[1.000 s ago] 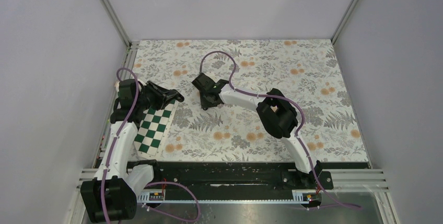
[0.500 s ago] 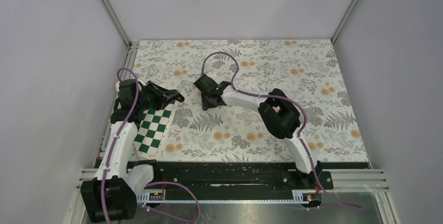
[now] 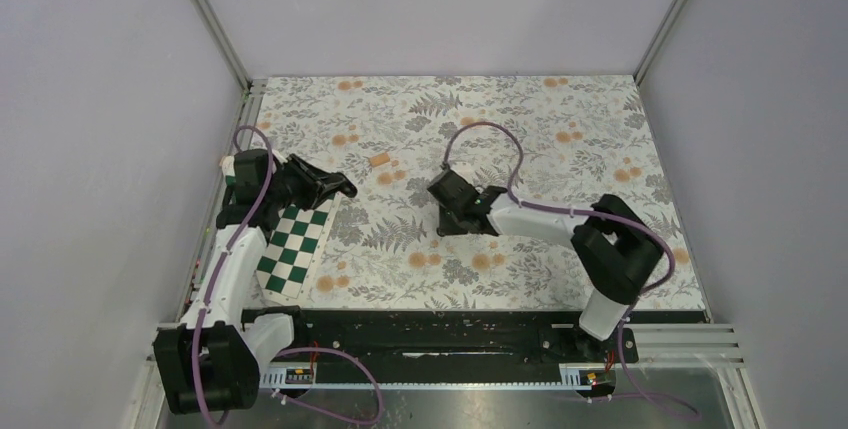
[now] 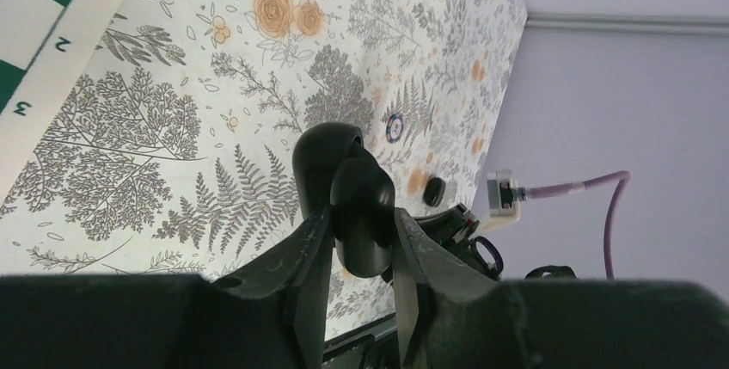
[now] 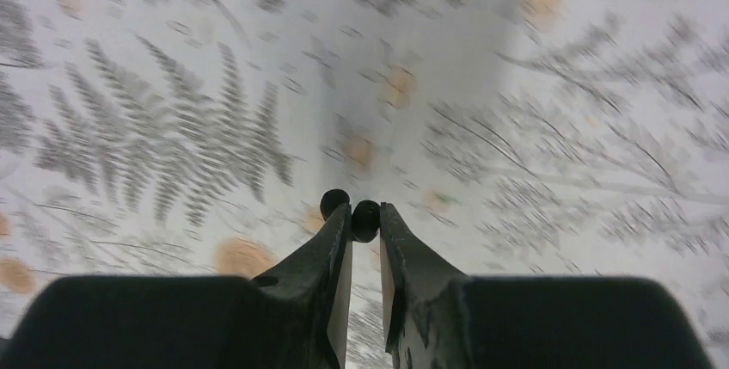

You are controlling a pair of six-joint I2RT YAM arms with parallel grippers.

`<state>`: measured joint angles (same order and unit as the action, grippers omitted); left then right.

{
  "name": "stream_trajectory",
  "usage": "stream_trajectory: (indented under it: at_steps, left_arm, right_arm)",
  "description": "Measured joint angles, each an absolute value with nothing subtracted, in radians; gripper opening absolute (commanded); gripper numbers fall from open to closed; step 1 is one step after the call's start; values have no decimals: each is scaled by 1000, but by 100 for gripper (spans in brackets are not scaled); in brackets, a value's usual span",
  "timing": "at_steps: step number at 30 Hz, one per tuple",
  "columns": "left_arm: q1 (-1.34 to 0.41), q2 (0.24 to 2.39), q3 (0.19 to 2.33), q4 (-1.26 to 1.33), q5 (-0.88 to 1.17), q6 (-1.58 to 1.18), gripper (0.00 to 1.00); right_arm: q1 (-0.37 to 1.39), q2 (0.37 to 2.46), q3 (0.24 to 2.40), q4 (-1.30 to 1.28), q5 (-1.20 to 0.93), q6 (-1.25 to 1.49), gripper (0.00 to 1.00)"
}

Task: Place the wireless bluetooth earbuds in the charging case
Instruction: Move the left earbud to the center of the board, then pick up the left earbud from the center of the board.

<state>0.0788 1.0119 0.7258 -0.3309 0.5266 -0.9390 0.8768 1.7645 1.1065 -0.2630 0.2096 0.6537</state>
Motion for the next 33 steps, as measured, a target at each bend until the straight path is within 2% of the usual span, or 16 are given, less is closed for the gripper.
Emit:
stream_trajectory:
  at_steps: [6, 8, 10, 15, 20, 25, 27, 33]
  left_arm:
    - [13, 1119, 748, -321, 582, -881, 0]
    - [-17, 1143, 752, -319, 587, -866, 0]
    - [-44, 1149, 752, -321, 589, -855, 0]
    - [-75, 1148, 757, -319, 596, -835, 0]
    - [-79, 1147, 757, -319, 596, -832, 0]
    - [-91, 1147, 757, -319, 595, -830, 0]
    - [-94, 1147, 757, -319, 595, -830, 0]
    - [-97, 1147, 757, -319, 594, -830, 0]
  right_arm:
    - [859, 1571, 802, -192, 271, 748, 16]
    - [857, 1521, 749, -183, 281, 776, 29]
    - [856, 1472, 698, -169, 292, 808, 37]
    - [856, 1372, 622, -183, 307, 847, 43]
    - [857, 1276, 615, -240, 329, 845, 43]
    - [893, 1218, 632, -307, 373, 822, 39]
    - [932, 1246, 663, -337, 390, 805, 36]
    - [1050, 1446, 827, -395, 438, 744, 36]
